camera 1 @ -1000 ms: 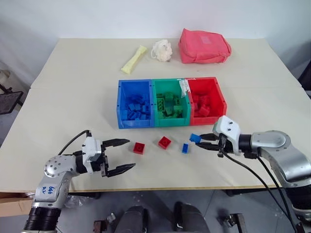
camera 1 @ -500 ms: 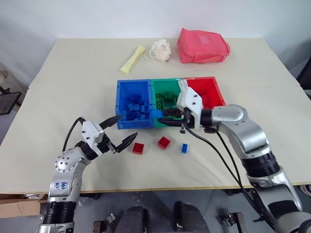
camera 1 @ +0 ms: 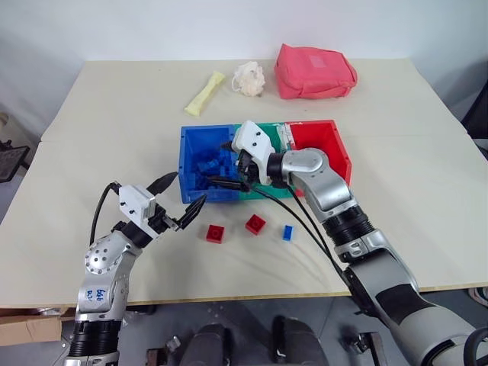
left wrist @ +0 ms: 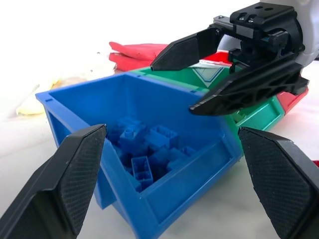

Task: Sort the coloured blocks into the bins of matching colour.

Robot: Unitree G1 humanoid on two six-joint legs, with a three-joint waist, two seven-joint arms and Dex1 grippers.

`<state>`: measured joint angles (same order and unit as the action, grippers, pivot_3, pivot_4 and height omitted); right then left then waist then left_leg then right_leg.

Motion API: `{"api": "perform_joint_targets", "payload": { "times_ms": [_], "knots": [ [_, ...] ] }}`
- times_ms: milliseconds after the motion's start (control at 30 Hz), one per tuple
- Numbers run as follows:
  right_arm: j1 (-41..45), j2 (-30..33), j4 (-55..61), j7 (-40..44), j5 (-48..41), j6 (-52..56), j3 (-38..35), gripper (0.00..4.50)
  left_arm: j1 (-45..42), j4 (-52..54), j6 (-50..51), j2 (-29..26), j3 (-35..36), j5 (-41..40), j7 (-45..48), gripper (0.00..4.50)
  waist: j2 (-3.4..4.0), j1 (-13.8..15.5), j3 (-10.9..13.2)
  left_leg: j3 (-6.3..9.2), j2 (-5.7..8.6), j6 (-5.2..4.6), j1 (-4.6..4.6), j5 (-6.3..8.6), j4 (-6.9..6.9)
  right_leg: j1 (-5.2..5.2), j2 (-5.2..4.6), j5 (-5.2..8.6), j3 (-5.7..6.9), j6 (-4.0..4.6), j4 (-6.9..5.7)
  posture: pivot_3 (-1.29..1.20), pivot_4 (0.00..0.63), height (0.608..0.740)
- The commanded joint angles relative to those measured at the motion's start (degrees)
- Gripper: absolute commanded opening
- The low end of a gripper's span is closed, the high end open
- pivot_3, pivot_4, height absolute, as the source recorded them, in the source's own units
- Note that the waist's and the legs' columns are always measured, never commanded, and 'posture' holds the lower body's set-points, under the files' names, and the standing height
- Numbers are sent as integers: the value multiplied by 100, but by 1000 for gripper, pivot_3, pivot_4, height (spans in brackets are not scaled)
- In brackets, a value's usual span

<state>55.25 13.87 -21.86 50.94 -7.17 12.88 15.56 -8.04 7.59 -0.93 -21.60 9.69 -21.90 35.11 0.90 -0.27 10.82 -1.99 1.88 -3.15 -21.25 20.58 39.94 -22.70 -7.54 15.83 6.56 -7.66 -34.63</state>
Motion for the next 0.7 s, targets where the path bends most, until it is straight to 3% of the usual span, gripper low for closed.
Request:
{"api": "perform_joint_targets", "payload": {
  "times_ms": [33,167,367,700],
  "knots": [
    [-229,320,749,306,-217,184,-215,4481,20,156,51,-150,27,-172,246,4500,0,3,0,0,0,0,0,0,0,0,0,0,0,0,1,0,150,740],
    [-955,1165,1939,933,-605,849,-331,4481,79,80,60,-393,2,-375,849,4500,0,24,0,0,0,0,-2,0,0,1,-2,0,1,0,4,0,150,740],
    [-1937,2233,3193,1227,-1082,1558,-827,4481,359,-5,188,-934,-90,-637,1972,4500,1,7,1,-11,-10,2,-3,1,-2,1,-1,1,-1,1,23,0,150,740],
    [-3960,3660,4153,1301,-1546,2121,-1965,4481,260,-829,71,-1630,-52,-611,3122,4500,1,40,1,-8,-17,6,-4,4,-4,16,-13,3,-31,5,58,0,150,740]
  ]
}}
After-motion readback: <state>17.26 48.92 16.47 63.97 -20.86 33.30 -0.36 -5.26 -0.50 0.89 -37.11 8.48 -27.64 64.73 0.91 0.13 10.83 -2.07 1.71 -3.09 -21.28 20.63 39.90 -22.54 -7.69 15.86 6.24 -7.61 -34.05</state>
